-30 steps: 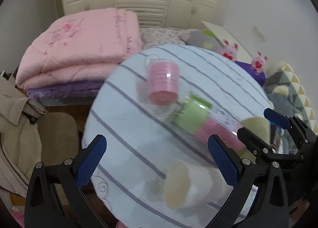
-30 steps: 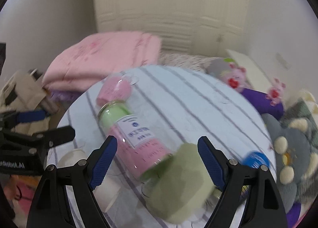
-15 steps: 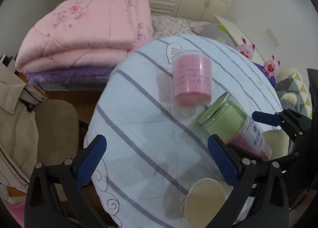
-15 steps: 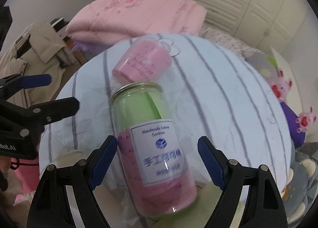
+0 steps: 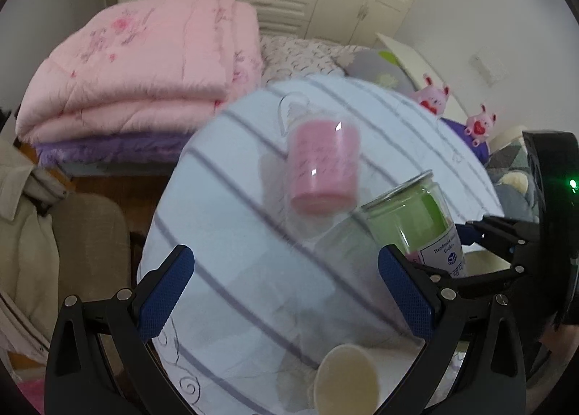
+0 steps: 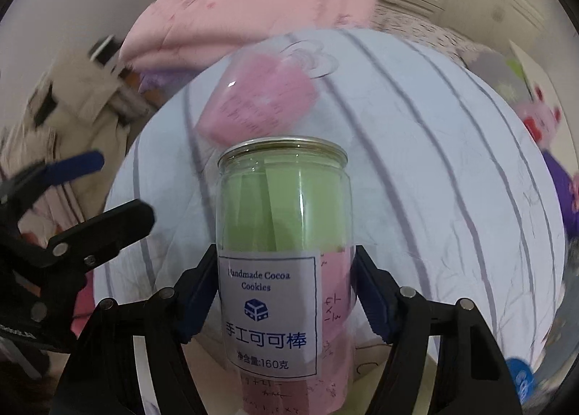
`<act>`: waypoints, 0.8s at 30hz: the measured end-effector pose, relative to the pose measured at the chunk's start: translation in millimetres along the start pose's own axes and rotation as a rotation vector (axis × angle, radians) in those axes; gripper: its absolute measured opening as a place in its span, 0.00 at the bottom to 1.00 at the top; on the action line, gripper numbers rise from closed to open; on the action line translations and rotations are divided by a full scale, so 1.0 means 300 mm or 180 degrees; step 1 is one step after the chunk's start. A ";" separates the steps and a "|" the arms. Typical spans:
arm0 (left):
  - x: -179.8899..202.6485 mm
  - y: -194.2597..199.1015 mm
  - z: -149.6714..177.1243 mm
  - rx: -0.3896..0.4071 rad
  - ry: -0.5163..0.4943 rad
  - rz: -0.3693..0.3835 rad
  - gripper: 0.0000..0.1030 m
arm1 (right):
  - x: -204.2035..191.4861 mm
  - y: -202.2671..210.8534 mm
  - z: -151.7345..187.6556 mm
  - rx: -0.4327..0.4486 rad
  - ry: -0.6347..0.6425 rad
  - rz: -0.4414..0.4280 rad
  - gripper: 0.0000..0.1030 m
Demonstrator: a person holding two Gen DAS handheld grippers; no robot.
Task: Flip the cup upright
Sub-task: 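Rotate the canister lid-up with the right tool and set it on the table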
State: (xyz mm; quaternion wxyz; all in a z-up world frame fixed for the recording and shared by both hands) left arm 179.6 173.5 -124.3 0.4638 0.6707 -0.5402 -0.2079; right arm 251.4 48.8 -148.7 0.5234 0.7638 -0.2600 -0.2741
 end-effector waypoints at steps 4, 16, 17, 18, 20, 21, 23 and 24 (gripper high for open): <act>0.049 0.008 -0.050 0.0101 -0.0134 -0.0014 1.00 | 0.106 0.071 -0.009 0.0309 -0.0556 0.0012 0.69; 0.230 -0.071 -0.175 0.0170 -0.0633 -0.0089 1.00 | 0.410 0.027 -0.090 0.0534 -0.1861 -0.0022 0.69; 0.247 -0.079 -0.178 0.0166 -0.0681 -0.0101 1.00 | 0.430 0.028 -0.086 0.0536 -0.1907 -0.0018 0.69; 0.259 -0.086 -0.181 0.0166 -0.0711 -0.0122 1.00 | 0.444 0.024 -0.081 0.0537 -0.1975 0.0011 0.69; 0.278 -0.100 -0.185 0.0146 -0.0754 -0.0136 1.00 | 0.476 0.010 -0.067 0.0514 -0.2110 0.0046 0.69; 0.282 -0.105 -0.185 0.0132 -0.0765 -0.0144 1.00 | 0.487 -0.002 -0.058 0.0451 -0.2179 -0.0015 0.69; 0.293 -0.116 -0.186 0.0102 -0.0781 -0.0167 1.00 | 0.490 0.001 -0.057 0.0482 -0.2278 -0.0135 0.71; 0.297 -0.118 -0.187 0.0095 -0.0785 -0.0184 1.00 | 0.495 0.011 -0.051 0.0517 -0.2309 -0.0172 0.78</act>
Point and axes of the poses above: each gripper's, at about its wrist camera, not at the fingertips, and y roughly against the way its jaws point, x to its right, z to its underside, the point moved 4 cm from there along -y, roughly the way its jaws point, and after that the axes turned 1 degree about y, right-handed, at the moved point
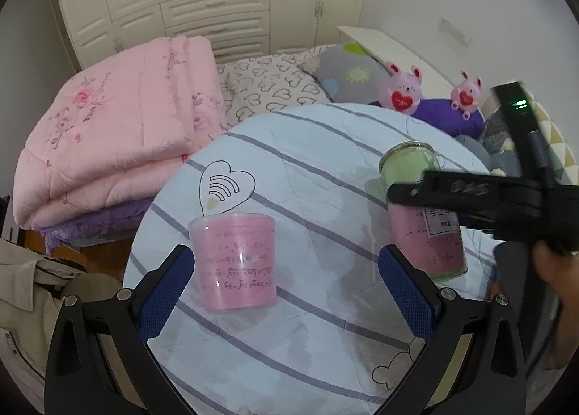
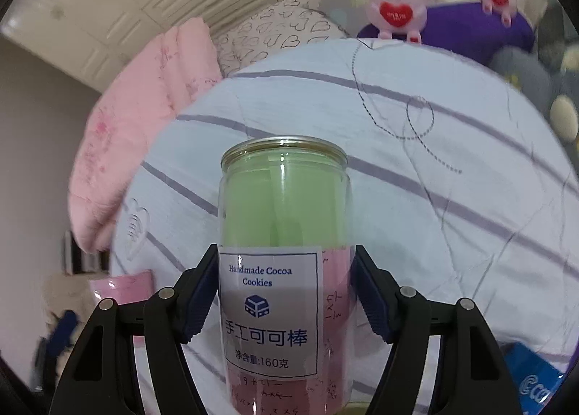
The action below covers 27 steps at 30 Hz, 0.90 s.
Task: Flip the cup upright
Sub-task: 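Rotate the canister lid-up with the right tool and set it on the table, then release the canister with the right tool while the left tool grasps it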
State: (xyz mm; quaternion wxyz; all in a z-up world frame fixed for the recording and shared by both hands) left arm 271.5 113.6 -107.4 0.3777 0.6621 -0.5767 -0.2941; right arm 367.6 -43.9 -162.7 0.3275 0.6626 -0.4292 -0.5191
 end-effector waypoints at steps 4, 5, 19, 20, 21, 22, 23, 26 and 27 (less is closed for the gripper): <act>0.006 0.004 -0.018 -0.0005 0.0010 -0.0081 1.00 | -0.015 0.092 0.019 0.0239 0.0094 -0.0174 0.79; 0.010 0.010 -0.022 0.0011 0.0004 -0.0080 1.00 | -0.019 0.110 0.027 0.0283 0.0122 -0.0177 0.79; 0.209 0.149 -0.040 -0.0033 -0.0464 -0.0025 1.00 | 0.011 0.435 0.159 0.0974 0.0429 -0.0083 0.79; 0.227 0.147 -0.044 -0.0102 -0.0468 -0.0005 1.00 | 0.030 0.450 0.166 0.0996 0.0398 -0.0099 0.79; 0.242 0.144 -0.050 -0.0146 -0.0476 0.0028 1.00 | 0.054 0.464 0.173 0.1010 0.0370 -0.0109 0.79; 0.260 0.141 -0.056 -0.0187 -0.0482 0.0063 1.00 | 0.077 0.475 0.180 0.1029 0.0349 -0.0118 0.79; 0.274 0.130 -0.063 -0.0243 -0.0463 0.0061 1.00 | 0.092 0.482 0.182 0.1040 0.0339 -0.0122 0.79; 0.315 0.088 -0.088 -0.0406 -0.0478 0.0056 1.00 | 0.142 0.492 0.190 0.1050 0.0296 -0.0116 0.79; 0.322 0.072 -0.092 -0.0462 -0.0466 0.0005 1.00 | 0.158 0.491 0.189 0.1053 0.0305 -0.0121 0.79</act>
Point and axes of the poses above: each gripper's, at about its wrist camera, not at the fingertips, and y roughly against the way its jaws point, x to its right, z to its underside, the point moved 4 cm from there along -y, roughly the way its jaws point, and after that the axes turned 1 degree about y, right-handed, at the moved point
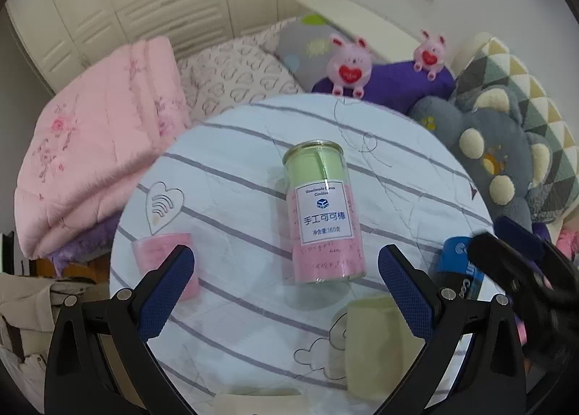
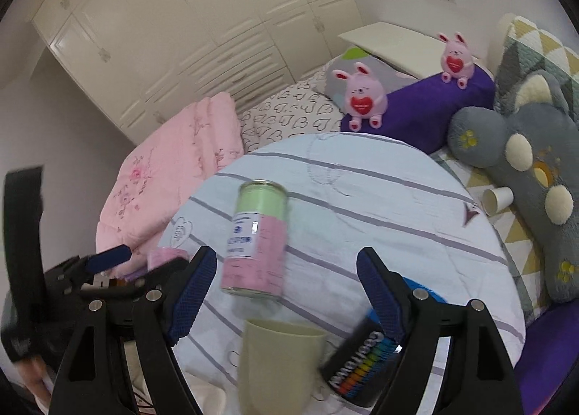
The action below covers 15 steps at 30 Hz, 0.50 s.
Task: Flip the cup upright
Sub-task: 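Release the canister with the right tool while the left tool grasps it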
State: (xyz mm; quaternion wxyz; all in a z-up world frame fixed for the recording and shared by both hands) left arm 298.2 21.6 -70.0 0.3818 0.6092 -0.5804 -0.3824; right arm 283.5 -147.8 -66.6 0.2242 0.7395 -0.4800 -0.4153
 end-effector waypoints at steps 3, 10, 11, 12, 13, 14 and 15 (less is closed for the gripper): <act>0.027 -0.049 -0.030 -0.0116 -0.0029 -0.0080 1.00 | 0.024 -0.021 0.002 -0.0027 0.0042 0.0020 0.79; 0.043 -0.185 -0.111 -0.0426 0.0101 -0.0156 1.00 | 0.082 -0.103 -0.013 -0.0179 0.0139 -0.0035 0.79; 0.046 -0.209 -0.127 -0.0463 0.0113 -0.0184 1.00 | 0.085 -0.110 -0.013 -0.0199 0.0154 -0.0051 0.79; 0.048 -0.225 -0.138 -0.0490 0.0118 -0.0197 1.00 | 0.086 -0.126 -0.016 -0.0235 0.0187 -0.0062 0.79; 0.052 -0.241 -0.148 -0.0515 0.0117 -0.0199 1.00 | 0.084 -0.142 -0.018 -0.0274 0.0233 -0.0064 0.79; 0.057 -0.259 -0.161 -0.0544 0.0127 -0.0212 1.00 | 0.082 -0.155 -0.018 -0.0305 0.0272 -0.0066 0.79; 0.061 -0.272 -0.171 -0.0568 0.0139 -0.0210 1.00 | 0.080 -0.176 -0.021 -0.0349 0.0317 -0.0071 0.79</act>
Point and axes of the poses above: each gripper's, at about its wrist camera, not at the fingertips, and y roughly against the way its jaws point, x to its right, z to its underside, the point moved 4 cm from there along -y, roughly the way its jaws point, and after that the axes turned 1 degree about y, right-handed, at the moved point
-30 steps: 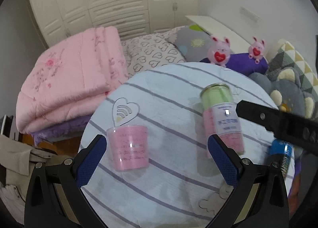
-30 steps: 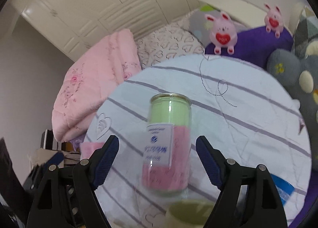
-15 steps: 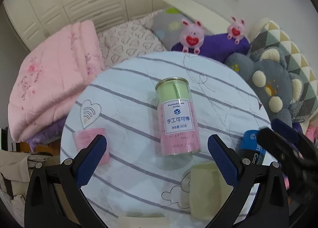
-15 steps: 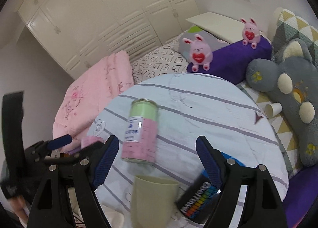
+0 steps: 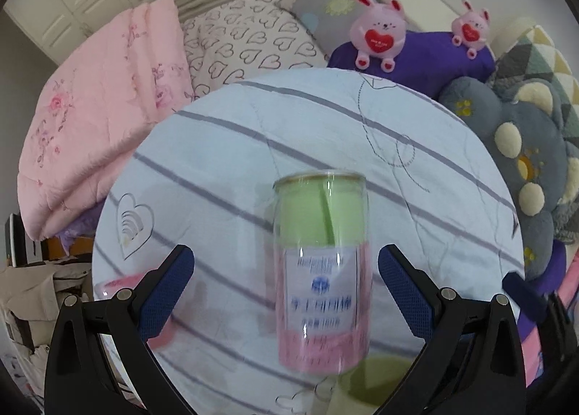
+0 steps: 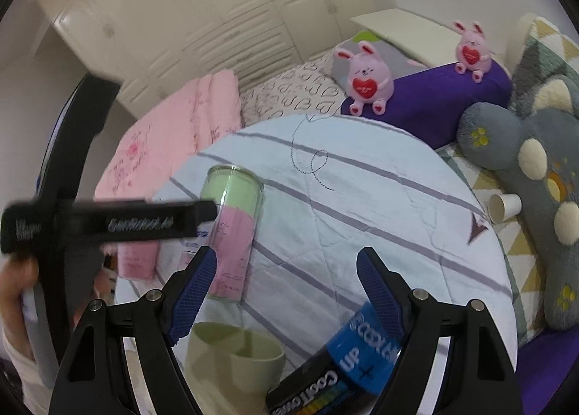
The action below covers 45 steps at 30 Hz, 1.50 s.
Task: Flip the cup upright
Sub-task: 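Release the canister with the right tool while the left tool grasps it, then carry the upright canister with the left tool and lower it onto the table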
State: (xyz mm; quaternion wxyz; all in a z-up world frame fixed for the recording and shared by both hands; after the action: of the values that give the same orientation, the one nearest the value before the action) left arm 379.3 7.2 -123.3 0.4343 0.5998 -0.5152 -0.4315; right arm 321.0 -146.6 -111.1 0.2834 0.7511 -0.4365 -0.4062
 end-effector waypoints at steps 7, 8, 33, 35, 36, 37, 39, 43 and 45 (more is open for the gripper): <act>0.050 -0.123 -0.045 -0.0378 0.0016 0.0122 1.00 | -0.012 -0.076 -0.004 -0.0203 0.0171 -0.0035 0.79; 0.061 -0.144 -0.043 -0.0458 -0.0013 0.0121 1.00 | -0.013 -0.081 -0.003 -0.0226 0.0176 -0.0049 0.79; 0.095 0.080 0.022 0.0588 -0.0508 0.0275 0.69 | -0.037 -0.053 0.030 -0.0299 0.0251 -0.0027 0.79; 0.093 0.078 0.045 0.0660 -0.0549 0.0256 0.69 | -0.038 -0.044 0.037 -0.0290 0.0265 -0.0006 0.79; 0.095 0.078 0.053 0.0673 -0.0561 0.0256 0.69 | -0.036 -0.041 0.040 -0.0283 0.0268 0.0010 0.79; 0.090 0.074 0.062 0.0680 -0.0560 0.0267 0.69 | -0.035 -0.035 0.047 -0.0277 0.0268 0.0019 0.79; 0.090 0.070 0.074 0.0664 -0.0521 0.0280 0.69 | -0.033 -0.025 0.058 -0.0267 0.0249 0.0033 0.79; 0.080 0.079 0.060 0.0631 -0.0420 0.0301 0.69 | -0.036 -0.011 0.068 -0.0250 0.0241 0.0048 0.79; 0.079 0.091 0.065 0.0646 -0.0416 0.0287 0.69 | -0.040 -0.004 0.072 -0.0239 0.0238 0.0044 0.79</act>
State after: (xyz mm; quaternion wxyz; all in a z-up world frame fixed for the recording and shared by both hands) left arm 356.2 -20.4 -103.4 0.3558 0.5875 -0.6098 -0.3954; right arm 299.5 -137.0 -118.9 0.3303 0.7515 -0.4152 -0.3920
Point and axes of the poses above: each gripper's, at about its wrist camera, not at the fingertips, and y roughly against the way its jaws point, x to its right, z to its underside, the point moved 4 cm from there along -y, roughly the way its jaws point, and after that the axes turned 1 degree about y, right-handed, at the moved point
